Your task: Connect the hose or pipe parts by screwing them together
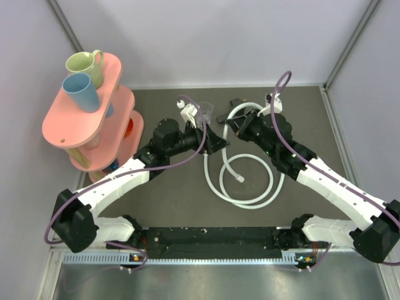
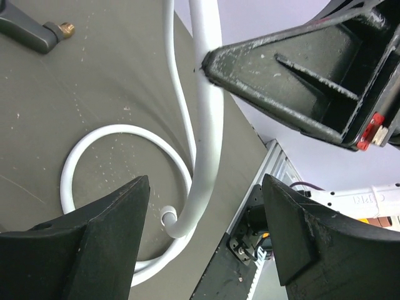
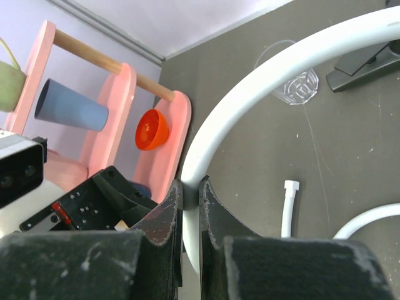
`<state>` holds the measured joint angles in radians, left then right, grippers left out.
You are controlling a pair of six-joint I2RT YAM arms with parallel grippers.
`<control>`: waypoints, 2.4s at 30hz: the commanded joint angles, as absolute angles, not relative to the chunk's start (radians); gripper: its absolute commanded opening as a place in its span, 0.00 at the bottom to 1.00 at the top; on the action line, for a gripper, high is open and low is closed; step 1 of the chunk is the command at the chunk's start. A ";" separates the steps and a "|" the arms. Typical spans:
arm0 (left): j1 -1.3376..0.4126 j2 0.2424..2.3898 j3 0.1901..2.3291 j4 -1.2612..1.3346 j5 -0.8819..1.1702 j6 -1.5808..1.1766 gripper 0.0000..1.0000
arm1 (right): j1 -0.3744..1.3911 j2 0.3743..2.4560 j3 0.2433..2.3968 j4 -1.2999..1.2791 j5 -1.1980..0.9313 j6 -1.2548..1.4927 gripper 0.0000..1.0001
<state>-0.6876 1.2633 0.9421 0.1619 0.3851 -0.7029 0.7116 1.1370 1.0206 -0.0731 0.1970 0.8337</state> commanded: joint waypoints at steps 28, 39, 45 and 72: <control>-0.721 1.367 0.706 0.675 0.541 -0.798 0.50 | 0.698 1.037 1.086 -0.058 0.370 1.149 0.00; -0.696 1.243 0.779 0.345 0.606 -0.747 0.00 | 0.568 1.028 1.058 -0.090 -0.101 0.382 0.50; -0.666 1.229 0.871 0.163 0.752 -0.753 0.00 | 0.568 0.887 0.900 -0.075 -0.441 -0.274 0.69; -0.617 1.282 1.066 -0.126 1.003 -0.638 0.00 | 0.712 1.074 0.901 -0.029 -0.545 -1.126 0.19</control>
